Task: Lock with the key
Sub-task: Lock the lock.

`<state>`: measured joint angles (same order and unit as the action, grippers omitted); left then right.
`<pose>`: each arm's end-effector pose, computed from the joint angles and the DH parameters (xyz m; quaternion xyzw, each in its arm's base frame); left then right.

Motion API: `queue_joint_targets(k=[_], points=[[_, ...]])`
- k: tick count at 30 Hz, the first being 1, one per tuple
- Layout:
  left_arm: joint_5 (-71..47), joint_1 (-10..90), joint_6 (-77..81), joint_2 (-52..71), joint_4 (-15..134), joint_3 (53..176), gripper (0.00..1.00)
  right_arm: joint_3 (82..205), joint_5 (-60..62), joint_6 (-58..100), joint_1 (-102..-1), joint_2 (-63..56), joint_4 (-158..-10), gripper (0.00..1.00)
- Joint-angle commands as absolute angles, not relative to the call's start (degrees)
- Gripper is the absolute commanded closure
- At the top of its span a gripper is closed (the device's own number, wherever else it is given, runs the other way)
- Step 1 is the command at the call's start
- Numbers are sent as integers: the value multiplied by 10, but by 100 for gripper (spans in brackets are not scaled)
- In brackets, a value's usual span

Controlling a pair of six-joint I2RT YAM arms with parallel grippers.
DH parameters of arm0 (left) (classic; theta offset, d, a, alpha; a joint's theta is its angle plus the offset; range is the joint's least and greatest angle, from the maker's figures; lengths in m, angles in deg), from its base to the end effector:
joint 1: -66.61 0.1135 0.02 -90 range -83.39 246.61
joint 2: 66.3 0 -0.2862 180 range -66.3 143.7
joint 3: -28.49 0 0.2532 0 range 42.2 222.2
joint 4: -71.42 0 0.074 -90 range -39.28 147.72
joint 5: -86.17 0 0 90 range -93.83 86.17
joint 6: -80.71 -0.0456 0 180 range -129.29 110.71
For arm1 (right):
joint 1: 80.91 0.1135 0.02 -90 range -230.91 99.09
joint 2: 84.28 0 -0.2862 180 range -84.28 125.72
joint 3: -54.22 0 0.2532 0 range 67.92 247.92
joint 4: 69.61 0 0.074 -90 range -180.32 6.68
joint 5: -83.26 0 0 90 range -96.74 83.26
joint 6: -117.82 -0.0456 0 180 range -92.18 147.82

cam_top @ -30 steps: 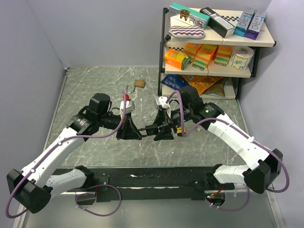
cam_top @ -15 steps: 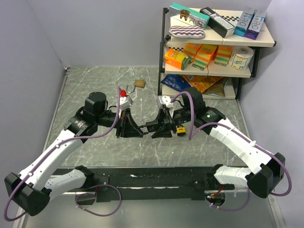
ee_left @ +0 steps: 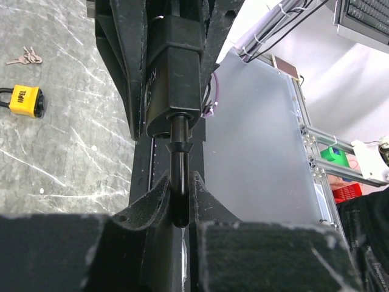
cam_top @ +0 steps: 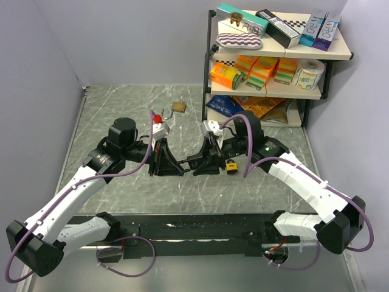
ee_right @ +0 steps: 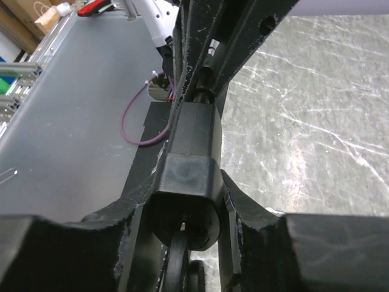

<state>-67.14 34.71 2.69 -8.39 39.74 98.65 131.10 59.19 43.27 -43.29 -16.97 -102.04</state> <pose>0.1521 -0.1426 0.3783 0.4188 0.6319 -0.5811 0.2960 0.1683 0.1823 0.3837 -0.5815 0.4910 0.5341 0.3681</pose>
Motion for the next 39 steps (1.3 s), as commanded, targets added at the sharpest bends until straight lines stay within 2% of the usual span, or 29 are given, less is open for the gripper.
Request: queue_joint_targets(k=[1,2,3,15,22,39], points=[[-666,346,33,-93,463,995,99,1311,615,417,-424,-189,-987,83],[-655,345,28,-93,457,994,99,1311,615,403,-424,-189,-982,97],[-647,345,22,-94,455,995,99,1310,618,397,-423,-189,-973,100],[-509,299,-13,-116,479,981,99,1302,640,297,-411,-176,-917,100],[-509,287,4,-110,494,981,99,1304,631,297,-406,-170,-910,100],[-492,249,123,-39,656,1007,99,1307,605,320,-358,-142,-893,100]])
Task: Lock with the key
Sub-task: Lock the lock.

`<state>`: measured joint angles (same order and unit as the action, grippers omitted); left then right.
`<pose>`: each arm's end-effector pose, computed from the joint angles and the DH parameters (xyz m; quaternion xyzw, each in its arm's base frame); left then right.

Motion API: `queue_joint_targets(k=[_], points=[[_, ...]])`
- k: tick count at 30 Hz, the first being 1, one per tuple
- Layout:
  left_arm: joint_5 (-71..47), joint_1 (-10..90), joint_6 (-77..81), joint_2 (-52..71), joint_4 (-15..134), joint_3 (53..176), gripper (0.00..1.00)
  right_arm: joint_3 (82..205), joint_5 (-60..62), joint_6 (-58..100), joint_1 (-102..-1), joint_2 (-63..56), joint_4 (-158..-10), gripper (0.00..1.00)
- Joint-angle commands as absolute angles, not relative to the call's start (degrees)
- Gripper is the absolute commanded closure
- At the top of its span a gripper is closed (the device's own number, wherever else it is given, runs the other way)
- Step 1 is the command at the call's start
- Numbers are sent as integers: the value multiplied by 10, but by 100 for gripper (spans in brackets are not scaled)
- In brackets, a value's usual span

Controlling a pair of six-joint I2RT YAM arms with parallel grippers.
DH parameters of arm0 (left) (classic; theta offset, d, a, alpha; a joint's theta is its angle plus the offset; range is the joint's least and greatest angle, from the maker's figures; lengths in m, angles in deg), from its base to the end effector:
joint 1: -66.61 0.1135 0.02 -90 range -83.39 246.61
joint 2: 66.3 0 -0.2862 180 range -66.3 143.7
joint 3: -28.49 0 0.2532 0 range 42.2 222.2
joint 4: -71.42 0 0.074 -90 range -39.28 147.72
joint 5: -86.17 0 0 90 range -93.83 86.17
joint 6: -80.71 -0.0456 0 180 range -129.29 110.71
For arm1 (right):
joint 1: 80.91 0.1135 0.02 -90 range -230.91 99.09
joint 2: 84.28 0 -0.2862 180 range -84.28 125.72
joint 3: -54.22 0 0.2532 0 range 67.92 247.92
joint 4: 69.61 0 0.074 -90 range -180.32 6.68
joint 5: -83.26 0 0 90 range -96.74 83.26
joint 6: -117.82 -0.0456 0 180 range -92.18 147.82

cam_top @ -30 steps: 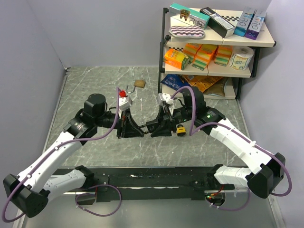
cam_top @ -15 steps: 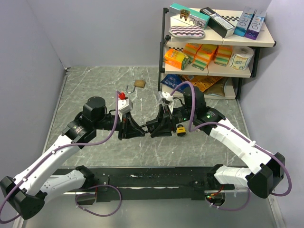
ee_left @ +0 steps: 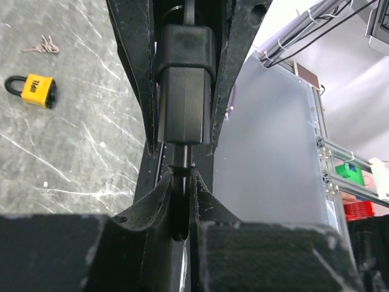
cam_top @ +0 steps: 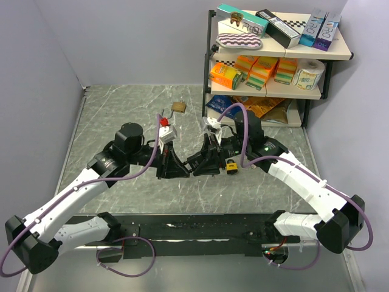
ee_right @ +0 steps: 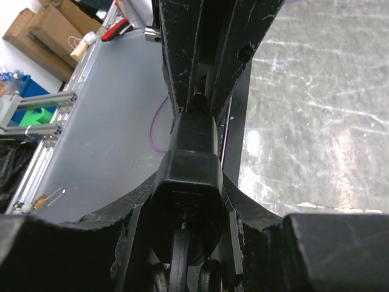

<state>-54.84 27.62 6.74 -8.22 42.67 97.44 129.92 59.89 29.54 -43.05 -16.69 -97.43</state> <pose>0.1449 -0.1629 0.3726 0.3936 0.6646 -0.5541 0.3104 0.1703 0.1854 0.3827 -0.5289 0.5359 0.5762 0.3180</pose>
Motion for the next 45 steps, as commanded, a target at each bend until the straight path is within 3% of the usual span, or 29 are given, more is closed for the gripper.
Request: queue_joint_targets(k=[1,31,45], points=[[-490,249,127,-36,670,1008,99,1305,603,320,-358,-142,-892,100],[-462,225,115,28,707,1122,99,1236,591,341,-285,-130,-886,100],[-431,217,99,59,695,1166,99,1268,578,322,-268,-107,-881,100]])
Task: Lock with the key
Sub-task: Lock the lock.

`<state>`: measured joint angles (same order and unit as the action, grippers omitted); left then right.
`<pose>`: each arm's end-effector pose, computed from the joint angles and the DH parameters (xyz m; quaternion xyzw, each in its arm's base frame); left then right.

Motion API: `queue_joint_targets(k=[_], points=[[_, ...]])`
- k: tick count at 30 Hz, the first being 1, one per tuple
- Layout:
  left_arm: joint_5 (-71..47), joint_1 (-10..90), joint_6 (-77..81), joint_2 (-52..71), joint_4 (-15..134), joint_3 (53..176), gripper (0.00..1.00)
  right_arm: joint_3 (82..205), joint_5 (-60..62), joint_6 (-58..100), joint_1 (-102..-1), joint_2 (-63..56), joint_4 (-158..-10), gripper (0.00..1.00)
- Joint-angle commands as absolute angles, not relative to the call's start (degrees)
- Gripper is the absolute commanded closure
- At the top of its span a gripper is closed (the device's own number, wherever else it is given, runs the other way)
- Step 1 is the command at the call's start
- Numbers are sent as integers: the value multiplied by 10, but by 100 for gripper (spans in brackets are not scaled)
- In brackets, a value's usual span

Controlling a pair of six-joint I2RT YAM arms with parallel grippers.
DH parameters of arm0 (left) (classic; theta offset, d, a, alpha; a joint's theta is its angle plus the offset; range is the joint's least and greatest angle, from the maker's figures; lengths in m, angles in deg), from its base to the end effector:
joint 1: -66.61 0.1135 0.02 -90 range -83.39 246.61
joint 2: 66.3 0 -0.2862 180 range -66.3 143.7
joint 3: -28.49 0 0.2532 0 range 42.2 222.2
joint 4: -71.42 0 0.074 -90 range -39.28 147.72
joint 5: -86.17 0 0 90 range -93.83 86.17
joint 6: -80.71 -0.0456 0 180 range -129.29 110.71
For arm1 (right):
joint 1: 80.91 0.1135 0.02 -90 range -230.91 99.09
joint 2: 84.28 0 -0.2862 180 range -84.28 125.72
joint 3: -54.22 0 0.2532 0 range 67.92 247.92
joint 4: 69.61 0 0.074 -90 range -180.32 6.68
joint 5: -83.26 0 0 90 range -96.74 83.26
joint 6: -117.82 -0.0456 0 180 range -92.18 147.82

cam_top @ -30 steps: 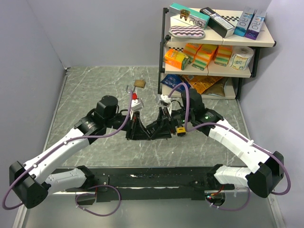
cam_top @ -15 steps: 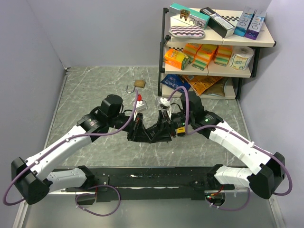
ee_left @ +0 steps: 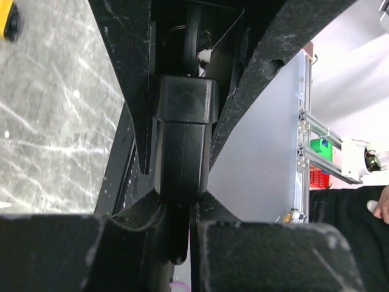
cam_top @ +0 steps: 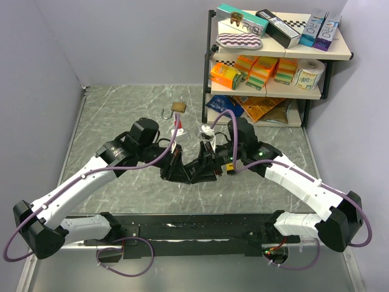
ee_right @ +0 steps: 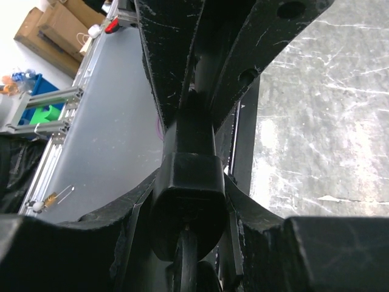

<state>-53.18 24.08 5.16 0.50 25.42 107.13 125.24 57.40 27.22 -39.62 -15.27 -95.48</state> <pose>0.1541 -0.1883 0.3703 0.3844 0.7315 -0.5272 0.1980 0.1656 0.2000 0.3516 -0.5185 0.5651 0.5808 0.2728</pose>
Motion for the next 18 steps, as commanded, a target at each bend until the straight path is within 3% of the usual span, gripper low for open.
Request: queue_joint_targets(k=[1,3,8,12,18], points=[[-436,218,80,54,681,1164,99,1273,579,352,-271,-109,-902,100],[-450,220,43,31,637,1142,99,1285,581,383,-295,-121,-968,92],[-515,236,-22,-35,579,1069,99,1302,594,441,-365,-144,-1062,85],[-535,245,-109,-61,477,1054,99,1323,594,486,-395,-159,-1147,55],[-555,246,-175,-57,413,1063,99,1344,581,499,-412,-164,-1173,28]])
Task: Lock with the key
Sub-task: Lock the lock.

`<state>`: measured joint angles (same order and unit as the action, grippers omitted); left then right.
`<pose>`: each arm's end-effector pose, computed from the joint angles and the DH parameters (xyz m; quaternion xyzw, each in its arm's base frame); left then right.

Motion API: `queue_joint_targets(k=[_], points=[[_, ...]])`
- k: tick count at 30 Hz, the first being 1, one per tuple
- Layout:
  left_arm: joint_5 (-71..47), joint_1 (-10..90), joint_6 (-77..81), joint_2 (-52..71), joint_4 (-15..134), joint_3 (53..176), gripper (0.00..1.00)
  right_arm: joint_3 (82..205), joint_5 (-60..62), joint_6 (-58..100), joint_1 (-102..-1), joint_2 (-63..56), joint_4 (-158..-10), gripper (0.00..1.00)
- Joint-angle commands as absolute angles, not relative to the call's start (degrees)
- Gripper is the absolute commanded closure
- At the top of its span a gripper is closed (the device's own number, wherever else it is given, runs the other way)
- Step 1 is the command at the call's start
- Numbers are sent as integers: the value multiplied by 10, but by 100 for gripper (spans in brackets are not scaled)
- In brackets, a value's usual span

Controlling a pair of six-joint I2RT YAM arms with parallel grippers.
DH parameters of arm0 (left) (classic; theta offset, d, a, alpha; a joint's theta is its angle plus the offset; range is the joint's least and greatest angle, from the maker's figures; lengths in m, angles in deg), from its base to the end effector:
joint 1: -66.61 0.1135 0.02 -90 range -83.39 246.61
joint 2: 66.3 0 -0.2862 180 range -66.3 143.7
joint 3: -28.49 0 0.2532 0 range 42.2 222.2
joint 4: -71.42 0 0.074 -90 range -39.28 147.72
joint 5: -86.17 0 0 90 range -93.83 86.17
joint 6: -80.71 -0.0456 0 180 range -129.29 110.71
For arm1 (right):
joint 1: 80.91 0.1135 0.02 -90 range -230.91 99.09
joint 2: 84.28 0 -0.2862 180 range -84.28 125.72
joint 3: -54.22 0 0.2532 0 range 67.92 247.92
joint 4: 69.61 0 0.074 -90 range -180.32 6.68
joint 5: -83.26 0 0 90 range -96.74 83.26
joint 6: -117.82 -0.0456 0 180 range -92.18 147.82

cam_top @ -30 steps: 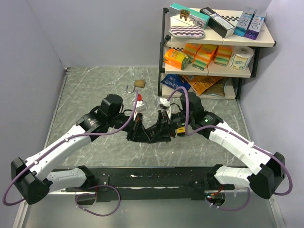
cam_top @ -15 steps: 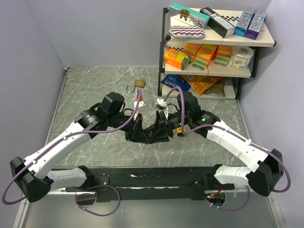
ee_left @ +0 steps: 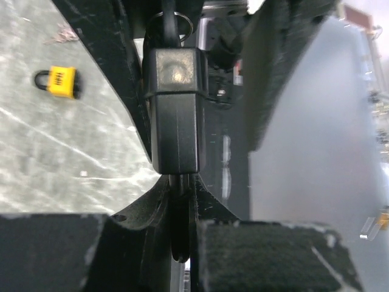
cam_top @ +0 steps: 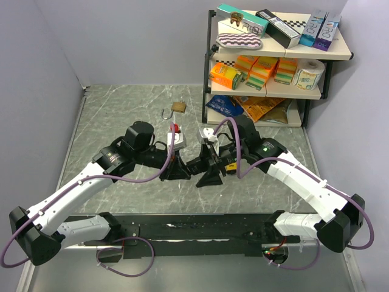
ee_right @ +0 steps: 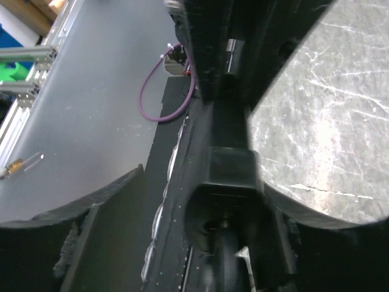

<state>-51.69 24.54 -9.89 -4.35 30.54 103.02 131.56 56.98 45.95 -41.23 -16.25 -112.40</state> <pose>0.1441 -0.1756 0.3716 0.4792 0.6553 -0.4916 0.3151 0.1596 0.1856 0.3679 -0.5804 0.5341 0.5319 0.3081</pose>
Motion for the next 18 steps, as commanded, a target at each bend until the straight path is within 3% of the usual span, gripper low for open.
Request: queue_joint_targets(k=[1,11,14,18], points=[[-558,246,-180,-56,402,1064,99,1347,579,500,-413,-164,-1177,26],[-589,246,-217,-38,357,1079,99,1373,574,516,-430,-153,-1186,22],[-605,245,-213,-31,353,1086,99,1374,559,523,-430,-150,-1183,14],[-613,245,-217,-27,336,1090,99,1375,543,532,-432,-155,-1180,17]])
